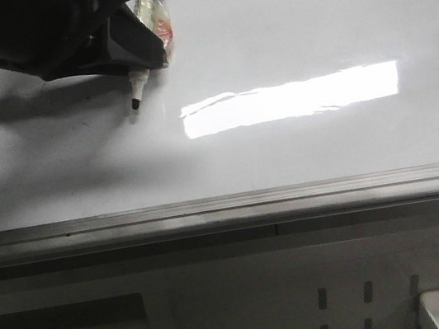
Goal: Write number 4 on whiteboard
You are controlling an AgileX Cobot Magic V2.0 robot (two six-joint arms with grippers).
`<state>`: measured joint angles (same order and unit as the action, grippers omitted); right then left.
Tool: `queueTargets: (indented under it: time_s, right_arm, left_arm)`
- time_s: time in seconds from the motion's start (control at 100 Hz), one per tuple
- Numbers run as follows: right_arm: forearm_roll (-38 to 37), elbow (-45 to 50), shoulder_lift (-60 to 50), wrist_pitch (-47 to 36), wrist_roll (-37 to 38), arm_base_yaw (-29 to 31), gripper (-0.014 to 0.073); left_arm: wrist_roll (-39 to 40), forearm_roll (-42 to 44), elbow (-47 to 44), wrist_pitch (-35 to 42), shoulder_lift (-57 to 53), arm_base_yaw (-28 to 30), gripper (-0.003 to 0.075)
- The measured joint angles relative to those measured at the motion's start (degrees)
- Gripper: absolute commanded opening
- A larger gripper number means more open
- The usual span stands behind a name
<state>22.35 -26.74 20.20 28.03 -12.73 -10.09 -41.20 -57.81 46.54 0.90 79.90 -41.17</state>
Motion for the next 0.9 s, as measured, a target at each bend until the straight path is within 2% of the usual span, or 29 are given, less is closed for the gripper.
queueTargets:
  time_s: [0.18, 0.32, 0.44, 0.58, 0.68, 0.8, 0.9]
  right_arm:
    - [0.0, 0.0, 0.0, 1.89, 0.0, 0.0, 0.0365]
    - [0.26, -0.1, 0.0, 5.56, -1.16, 0.0, 0.0365]
    - [5.96, -0.51, 0.0, 10.9, -11.52, -0.6, 0.0365]
    - [17.82, -0.65, 0.98, 13.18, -27.66, -3.66, 0.0365]
    - [23.45, -0.73, 2.53, 14.04, -36.52, -6.33, 0.0366]
    - [24.9, -1.18, 4.73, 14.34, -42.37, -10.1, 0.0366]
    - [25.12, -2.26, 6.96, 15.26, -46.65, -13.72, 0.0366]
  left_arm:
    - [0.0, 0.68, 0.1, -1.63, -0.41, 0.0, -0.002]
    - [-0.11, 7.07, -0.32, -9.41, -1.87, -0.27, -0.002]
    - [-1.72, 17.32, -0.57, -21.52, -4.77, -2.75, -0.002]
    - [-3.69, 29.6, -0.57, -31.82, -8.76, -8.03, -0.002]
    - [-4.1, 38.08, -0.65, -34.92, -11.02, -12.18, -0.002]
    - [-4.37, 46.68, -0.65, -36.21, -12.83, -16.72, -0.002]
    - [-4.4, 50.2, -0.65, -36.29, -13.09, -19.22, -0.002]
